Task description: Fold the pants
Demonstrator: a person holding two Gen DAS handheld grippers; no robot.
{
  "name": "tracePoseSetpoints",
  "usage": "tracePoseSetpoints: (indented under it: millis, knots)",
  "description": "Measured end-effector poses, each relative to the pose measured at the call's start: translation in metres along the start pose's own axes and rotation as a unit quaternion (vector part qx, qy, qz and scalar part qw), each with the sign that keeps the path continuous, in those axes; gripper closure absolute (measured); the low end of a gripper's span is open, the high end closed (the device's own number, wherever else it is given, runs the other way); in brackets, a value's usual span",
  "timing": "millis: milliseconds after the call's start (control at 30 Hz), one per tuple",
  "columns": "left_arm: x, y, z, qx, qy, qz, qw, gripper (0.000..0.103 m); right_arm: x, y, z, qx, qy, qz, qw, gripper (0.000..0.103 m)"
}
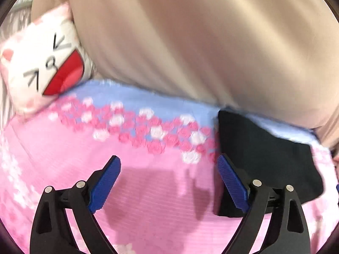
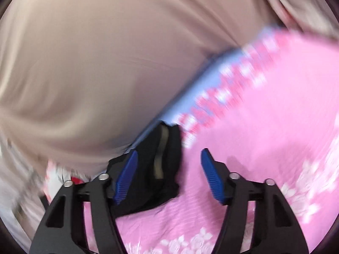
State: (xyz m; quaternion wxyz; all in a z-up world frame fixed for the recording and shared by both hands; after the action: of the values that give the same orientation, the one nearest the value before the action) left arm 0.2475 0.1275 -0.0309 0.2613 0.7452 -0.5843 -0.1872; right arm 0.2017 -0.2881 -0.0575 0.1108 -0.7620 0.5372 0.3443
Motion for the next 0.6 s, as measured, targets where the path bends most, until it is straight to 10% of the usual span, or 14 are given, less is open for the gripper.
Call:
tracePoseSetpoints:
  millis: [167,333,467,600]
  knots:
    - [0.079,0.021,-0.021,0.030,-0.081,0.035,0.9957,0.010,-0.079,-0.097,0.003,-0.111,0.113,-0.035,0.987,0.047]
    - [0.156,-0.045,-0.011,-0.015,-0.155,-0.015,0.9877,0.010,-0.065,-0.183,0.010,-0.156,0.060,-0.035,0.985,0.047]
    - [0.161,-0.099,-0.006,-0.080,-0.141,-0.027,0.9864,0.008,-0.024,-0.216,0.005,-0.162,0.077,0.052,0.983,0.050]
    - [0.153,-0.112,-0.003,-0.091,-0.128,-0.001,0.9876,0.005,0.016,-0.215,-0.001,-0.153,0.068,0.073,0.983,0.103]
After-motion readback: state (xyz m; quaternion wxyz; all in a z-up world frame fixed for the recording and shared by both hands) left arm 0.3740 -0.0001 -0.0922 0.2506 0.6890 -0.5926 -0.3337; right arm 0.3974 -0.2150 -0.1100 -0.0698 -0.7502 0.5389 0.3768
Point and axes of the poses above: each gripper's, at about its wrist camera, not at the fingertips, and y roughly against the way its jaws point, x to its right, z to its underside, the point moved 1 cm from there along -y, roughly the way its jaws point, and after that the axes turned 8 degrees about -z, right-handed, at the moved point
